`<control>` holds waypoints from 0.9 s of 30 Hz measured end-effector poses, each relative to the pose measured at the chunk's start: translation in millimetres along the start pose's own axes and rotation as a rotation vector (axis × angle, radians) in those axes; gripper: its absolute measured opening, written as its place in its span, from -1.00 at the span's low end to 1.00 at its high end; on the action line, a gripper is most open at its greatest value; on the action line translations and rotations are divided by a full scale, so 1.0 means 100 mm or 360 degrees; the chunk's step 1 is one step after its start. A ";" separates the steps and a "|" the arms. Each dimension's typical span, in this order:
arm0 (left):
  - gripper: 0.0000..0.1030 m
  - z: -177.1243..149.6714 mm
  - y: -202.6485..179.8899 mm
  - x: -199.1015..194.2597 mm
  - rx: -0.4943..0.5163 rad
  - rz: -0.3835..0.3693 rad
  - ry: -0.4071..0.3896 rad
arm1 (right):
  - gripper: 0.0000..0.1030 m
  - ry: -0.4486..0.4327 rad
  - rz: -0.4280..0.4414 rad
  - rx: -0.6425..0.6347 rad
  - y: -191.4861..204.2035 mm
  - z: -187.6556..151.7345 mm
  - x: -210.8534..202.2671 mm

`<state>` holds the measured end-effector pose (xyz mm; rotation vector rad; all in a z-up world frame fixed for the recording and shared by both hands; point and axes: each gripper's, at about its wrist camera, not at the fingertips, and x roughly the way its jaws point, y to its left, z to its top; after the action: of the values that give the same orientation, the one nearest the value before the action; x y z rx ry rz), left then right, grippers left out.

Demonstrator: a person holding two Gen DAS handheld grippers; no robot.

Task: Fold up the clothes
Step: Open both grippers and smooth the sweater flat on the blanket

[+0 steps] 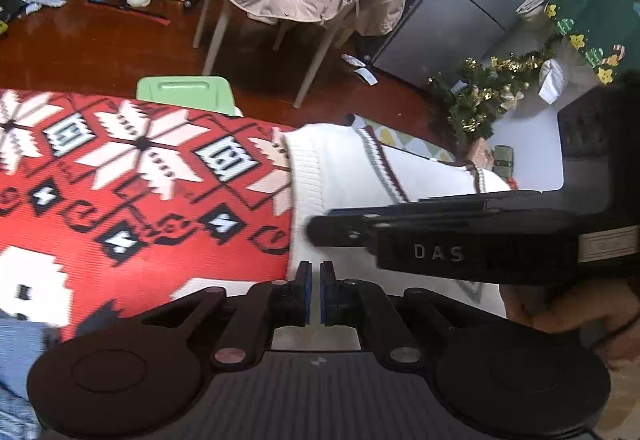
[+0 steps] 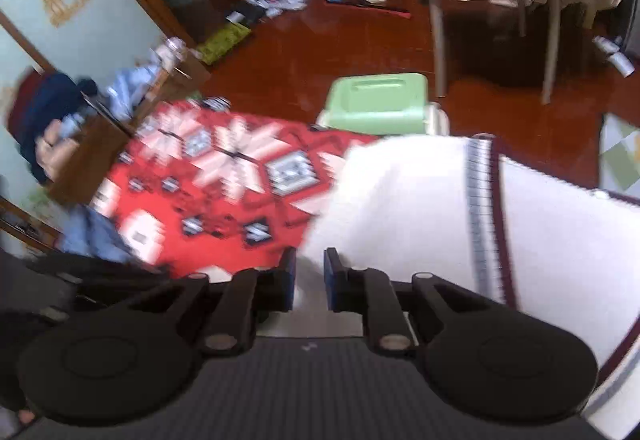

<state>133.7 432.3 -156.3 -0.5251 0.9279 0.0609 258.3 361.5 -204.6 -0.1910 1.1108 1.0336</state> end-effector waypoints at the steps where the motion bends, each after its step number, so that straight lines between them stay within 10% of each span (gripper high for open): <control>1: -0.89 0.00 0.05 -0.02 -0.0020 0.0000 0.0000 | -0.85 -0.0010 -0.0014 -0.0019 -0.02 -0.03 0.00; 14: -0.51 0.11 0.27 0.27 -0.0166 -0.0222 0.0029 | -0.97 -0.0030 0.0059 0.0174 -0.26 -0.13 -0.09; 19: -0.79 0.18 0.21 0.38 -0.0130 -0.0240 0.0051 | -0.80 -0.0046 0.0056 0.0247 -0.32 -0.23 -0.23; 27: -0.89 0.23 -0.12 0.31 0.0408 0.0079 0.0053 | -0.82 -0.0046 0.0017 0.0208 -0.31 -0.44 -0.30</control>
<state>172.8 427.1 -163.9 -0.2664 0.9651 -0.0220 251.9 301.0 -212.0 -0.0651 1.1498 0.9665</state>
